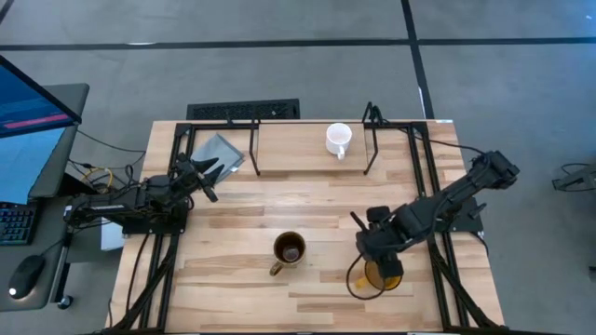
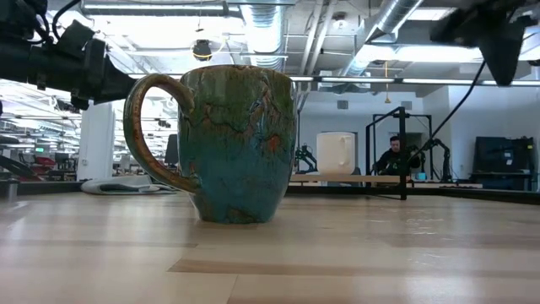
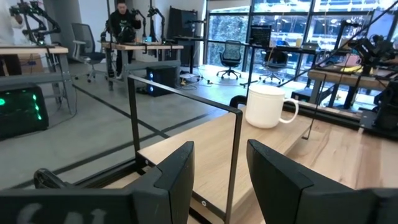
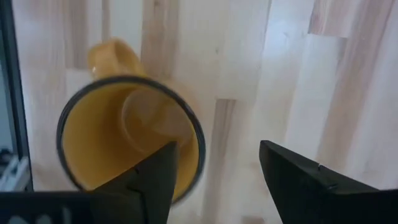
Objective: Stack small to large cups/mugs on shelf
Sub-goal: Put the yellow mug on the shelf
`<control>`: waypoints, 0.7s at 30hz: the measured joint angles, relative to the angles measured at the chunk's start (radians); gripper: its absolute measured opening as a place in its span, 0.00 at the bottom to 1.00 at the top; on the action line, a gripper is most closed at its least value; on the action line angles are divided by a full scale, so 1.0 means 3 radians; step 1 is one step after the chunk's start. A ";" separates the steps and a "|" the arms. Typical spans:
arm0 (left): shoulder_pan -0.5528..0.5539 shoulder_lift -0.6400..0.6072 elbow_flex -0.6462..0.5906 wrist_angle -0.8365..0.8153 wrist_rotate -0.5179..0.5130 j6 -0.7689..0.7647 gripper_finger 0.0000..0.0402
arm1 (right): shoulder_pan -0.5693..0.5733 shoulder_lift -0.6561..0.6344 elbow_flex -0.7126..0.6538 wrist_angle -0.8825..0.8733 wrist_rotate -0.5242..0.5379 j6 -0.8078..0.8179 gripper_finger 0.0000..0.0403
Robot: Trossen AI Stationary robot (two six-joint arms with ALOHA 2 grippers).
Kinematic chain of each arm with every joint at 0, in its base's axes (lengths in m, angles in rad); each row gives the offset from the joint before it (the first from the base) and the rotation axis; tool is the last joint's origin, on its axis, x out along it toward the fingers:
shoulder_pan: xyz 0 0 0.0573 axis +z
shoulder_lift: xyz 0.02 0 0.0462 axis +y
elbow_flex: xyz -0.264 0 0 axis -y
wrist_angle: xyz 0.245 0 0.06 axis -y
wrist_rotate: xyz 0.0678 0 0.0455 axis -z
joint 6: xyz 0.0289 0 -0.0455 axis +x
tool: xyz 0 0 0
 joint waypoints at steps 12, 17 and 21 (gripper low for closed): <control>0.0000 0.0000 0.0000 -0.0004 0.0000 -0.0144 0.35 | 0.0155 0.0001 -0.0319 0.0089 -0.0175 0.0542 0.62; 0.0000 0.0000 0.0000 -0.0005 0.0000 -0.0144 0.35 | 0.0214 0.0001 -0.0430 0.0151 -0.0301 0.1182 0.62; 0.0000 0.0000 0.0000 -0.0005 0.0000 -0.0144 0.35 | 0.0312 0.0003 -0.0521 0.0186 -0.0302 0.1921 0.62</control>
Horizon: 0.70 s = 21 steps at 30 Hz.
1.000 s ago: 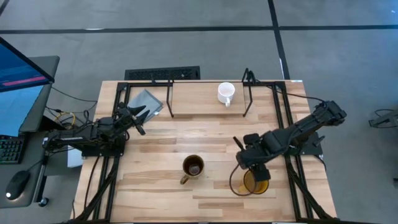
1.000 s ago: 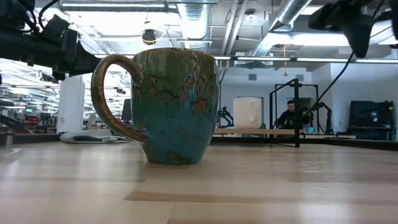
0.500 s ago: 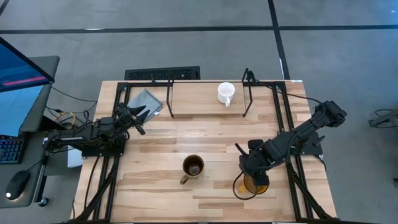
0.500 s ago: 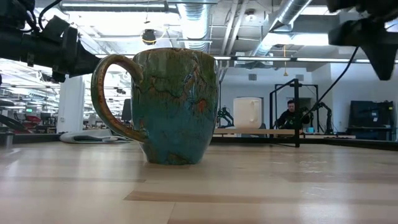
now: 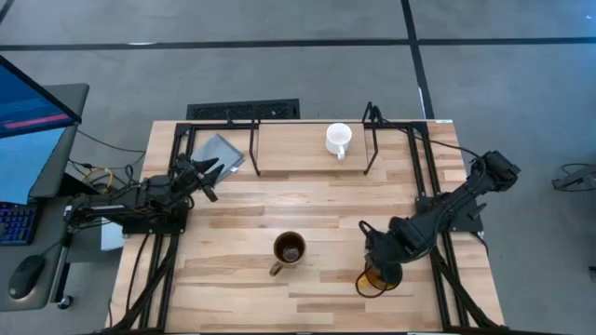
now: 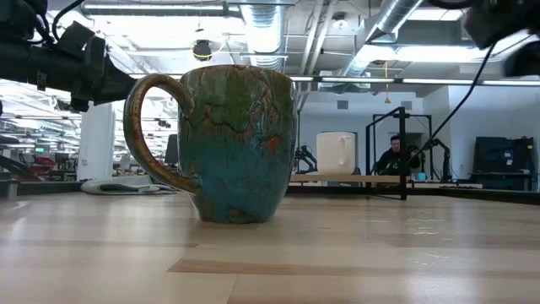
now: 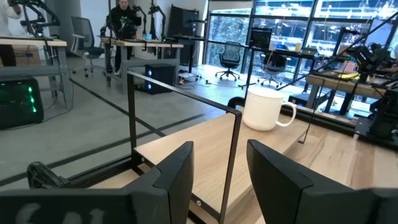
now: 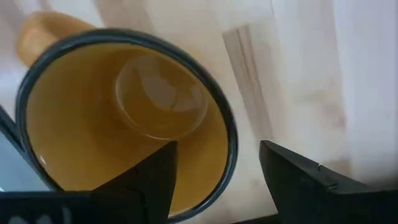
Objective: Stack small to large cups/mugs on shelf
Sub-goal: Put the yellow mug on the shelf
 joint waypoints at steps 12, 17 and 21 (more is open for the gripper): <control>0.0000 0.0000 0.0000 -0.0001 -0.0001 -0.0013 0.35 | 0.0150 0.0000 -0.0016 -0.0010 0.0093 0.1538 0.62; 0.0000 0.0000 0.0000 -0.0003 -0.0001 -0.0010 0.35 | 0.0212 0.0000 -0.0214 0.0112 -0.0050 0.1795 0.62; 0.0000 0.0000 0.0001 -0.0003 -0.0001 -0.0014 0.35 | 0.0277 0.0000 -0.0318 0.0337 -0.0137 0.1798 0.61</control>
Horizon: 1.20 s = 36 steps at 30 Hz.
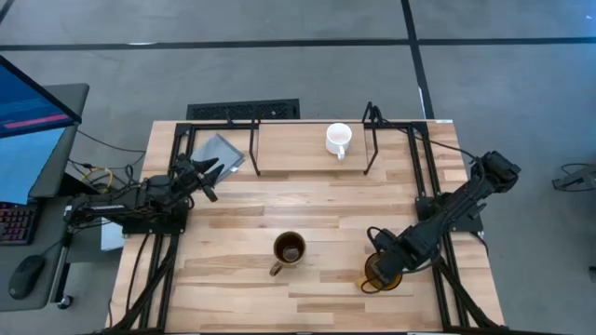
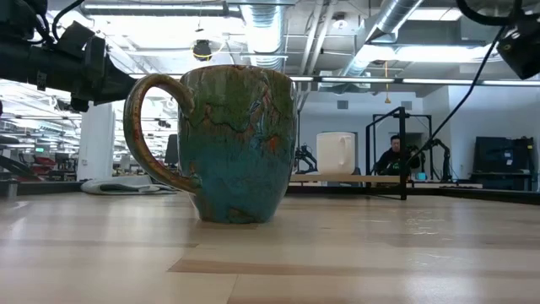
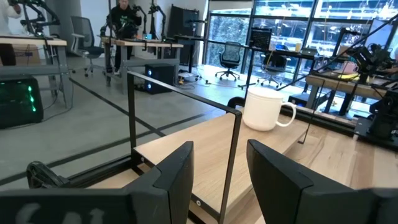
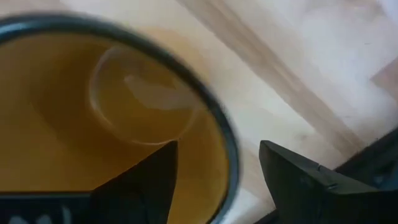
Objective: Stack small to large cups/mugs on shelf
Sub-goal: Put the yellow mug on the shelf
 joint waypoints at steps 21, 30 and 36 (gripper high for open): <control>0.0000 -0.0001 -0.0001 0.0004 -0.0011 -0.0008 0.35 | -0.0061 -0.0020 0.0007 0.0028 0.0085 -0.0544 0.07; -0.0001 -0.0001 -0.0001 0.0005 -0.0018 -0.0011 0.35 | -0.0389 -0.0017 -0.0004 -0.0045 0.0015 -0.1215 0.07; 0.0000 0.0000 -0.0001 0.0004 -0.0018 -0.0115 0.35 | -0.0750 -0.0036 -0.0014 -0.0105 -0.0079 -0.1898 0.07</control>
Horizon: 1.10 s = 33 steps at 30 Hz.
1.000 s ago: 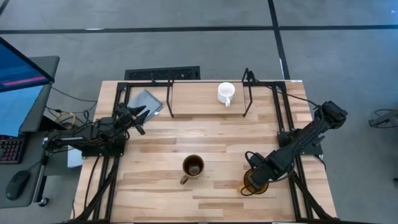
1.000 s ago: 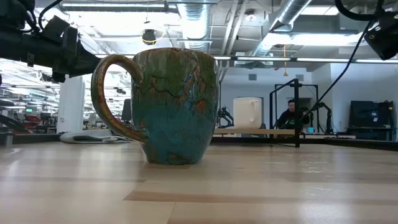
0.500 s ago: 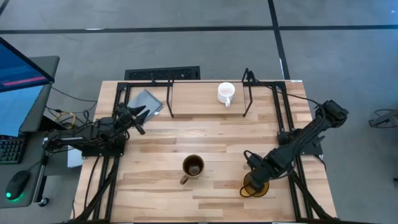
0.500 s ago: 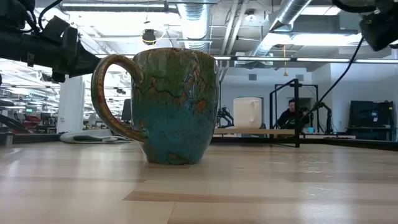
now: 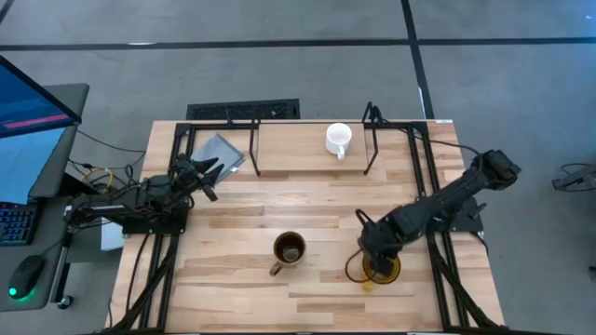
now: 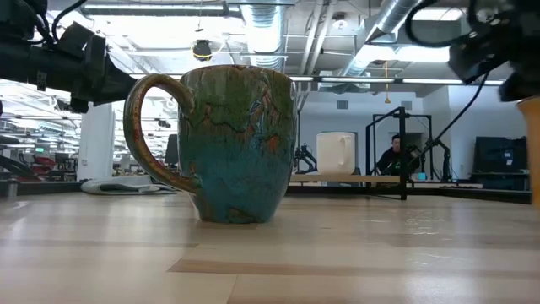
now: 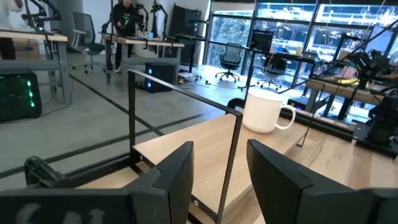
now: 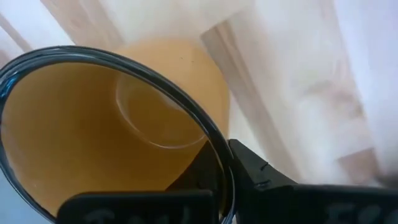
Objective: Stack small to large cups/mugs on shelf
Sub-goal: Put the yellow mug on the shelf
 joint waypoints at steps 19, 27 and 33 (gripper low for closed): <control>-0.0001 0.0000 0.0000 -0.0003 0.0003 -0.0032 0.35 | -0.1482 -0.0227 0.0743 -0.0630 0.0181 -0.1872 0.07; -0.0001 0.0000 0.0000 -0.0004 0.0004 -0.0032 0.35 | -0.2192 -0.0035 0.1759 -0.1104 0.0419 -0.2496 0.07; 0.0000 0.0000 0.0001 -0.0004 0.0007 -0.0032 0.35 | -0.2602 0.0518 0.2740 -0.1575 0.0596 -0.3077 0.07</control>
